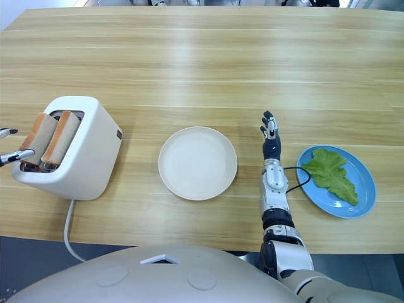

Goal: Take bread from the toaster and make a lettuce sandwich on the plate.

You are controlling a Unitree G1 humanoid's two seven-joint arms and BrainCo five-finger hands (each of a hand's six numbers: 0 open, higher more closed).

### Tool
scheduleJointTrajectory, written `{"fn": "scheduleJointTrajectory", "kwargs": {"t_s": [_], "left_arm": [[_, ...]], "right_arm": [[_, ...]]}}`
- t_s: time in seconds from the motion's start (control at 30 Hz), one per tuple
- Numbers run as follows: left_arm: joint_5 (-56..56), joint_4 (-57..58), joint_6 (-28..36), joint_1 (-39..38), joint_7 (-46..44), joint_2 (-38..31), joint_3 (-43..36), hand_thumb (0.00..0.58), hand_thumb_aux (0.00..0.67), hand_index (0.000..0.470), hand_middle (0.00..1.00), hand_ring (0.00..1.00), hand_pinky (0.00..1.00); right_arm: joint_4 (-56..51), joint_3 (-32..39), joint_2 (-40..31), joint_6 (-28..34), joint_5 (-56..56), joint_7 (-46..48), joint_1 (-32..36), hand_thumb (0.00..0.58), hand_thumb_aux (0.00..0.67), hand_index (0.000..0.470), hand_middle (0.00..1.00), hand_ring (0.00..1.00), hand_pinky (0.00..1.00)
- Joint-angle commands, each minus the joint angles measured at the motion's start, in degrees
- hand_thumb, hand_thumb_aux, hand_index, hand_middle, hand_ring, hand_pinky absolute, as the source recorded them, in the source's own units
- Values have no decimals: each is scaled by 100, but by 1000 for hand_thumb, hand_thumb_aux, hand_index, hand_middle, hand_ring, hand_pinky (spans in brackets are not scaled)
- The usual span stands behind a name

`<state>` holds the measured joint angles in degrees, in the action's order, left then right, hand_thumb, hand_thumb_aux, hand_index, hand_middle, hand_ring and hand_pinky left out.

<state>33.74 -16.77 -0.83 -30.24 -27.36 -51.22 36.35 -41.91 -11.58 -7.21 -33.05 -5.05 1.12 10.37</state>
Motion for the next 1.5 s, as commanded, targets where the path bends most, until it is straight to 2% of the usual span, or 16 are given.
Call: {"fn": "scheduleJointTrajectory", "kwargs": {"t_s": [0.03, 0.07, 0.1, 0.13, 0.17, 0.23, 0.27, 0.3, 0.5, 0.53, 0.63, 0.7, 0.77, 0.8, 1.0, 1.5], "left_arm": [[421, -303, 39, 88, 29, 21, -460, 0, 0, 0, 0, 0, 0], [517, -402, 60, 136, 43, 27, -539, 0, 0, 0, 0, 0, 0], [595, -475, 57, 175, 73, 29, -597, 136, 84, 58, 0, 0, 0], [681, -535, 25, 194, 104, 22, -642, 136, 84, 58, 0, 0, 0], [741, -575, 2, 204, 124, 19, -671, 436, 336, 231, 0, 0, 0], [821, -597, -55, 188, 153, 10, -679, 540, 494, 339, 0, 0, 0], [848, -593, -74, 187, 167, 14, -686, 540, 494, 339, 0, 0, 0], [862, -590, -100, 183, 187, 15, -683, 580, 670, 460, 0, 0, 0], [870, -663, -145, 342, 367, 38, -545, 580, 670, 460, 0, 0, 0], [865, -650, -153, 363, 376, 22, -520, 580, 670, 460, 90, 90, 90], [890, -622, -180, 406, 421, 13, -457, 580, 670, 460, 133, 133, 133], [853, -630, -211, 453, 451, 32, -436, 580, 670, 460, 325, 325, 325], [736, -677, -223, 537, 476, 71, -395, 580, 670, 460, 325, 325, 325], [613, -733, -219, 618, 492, 111, -359, 580, 670, 460, 1000, 1000, 1000], [-614, -945, -132, 1175, 311, 412, -152, 580, 670, 460, 1000, 1000, 1000], [-4788, -1561, 1811, 4146, 482, 852, 703, 580, 670, 460, 1000, 1000, 1000]], "right_arm": [[51, -38, -4, 118, -43, -2, -73, 0, 0, 0, 0, 0, 0], [52, -38, -1, 120, -43, -3, -84, 0, 0, 0, 0, 0, 0], [56, -40, 1, 118, -44, -5, -100, 0, 0, 0, 0, 0, 0], [53, -45, -2, 116, -48, -4, -111, 0, 0, 0, 0, 0, 0], [49, -48, -5, 116, -51, -4, -117, 0, 0, 0, 0, 0, 0], [56, -54, -9, 128, -57, -3, -129, 0, 0, 0, 0, 0, 0], [52, -59, -14, 131, -61, 1, -132, 0, 0, 0, 0, 0, 0], [54, -62, -15, 137, -62, -1, -139, 0, 0, 0, 0, 0, 0], [51, -56, -3, 162, -52, -6, -166, 0, 0, 0, 0, 0, 0], [67, -56, 2, 165, -51, -11, -181, 0, 0, 0, 0, 0, 0], [88, -56, 8, 173, -50, -18, -203, 0, 0, 0, 0, 0, 0], [70, -58, 6, 173, -51, -16, -202, 0, 0, 0, 0, 0, 0], [69, -54, 10, 178, -48, -18, -207, 0, 0, 0, 0, 0, 0], [68, -50, 15, 181, -45, -19, -212, 0, 0, 0, 0, 0, 0], [70, -44, 31, 186, -39, -27, -247, 0, 0, 0, 0, 0, 0], [156, 14, 112, 248, -1, -81, -381, 0, 0, 0, 0, 0, 0]]}}
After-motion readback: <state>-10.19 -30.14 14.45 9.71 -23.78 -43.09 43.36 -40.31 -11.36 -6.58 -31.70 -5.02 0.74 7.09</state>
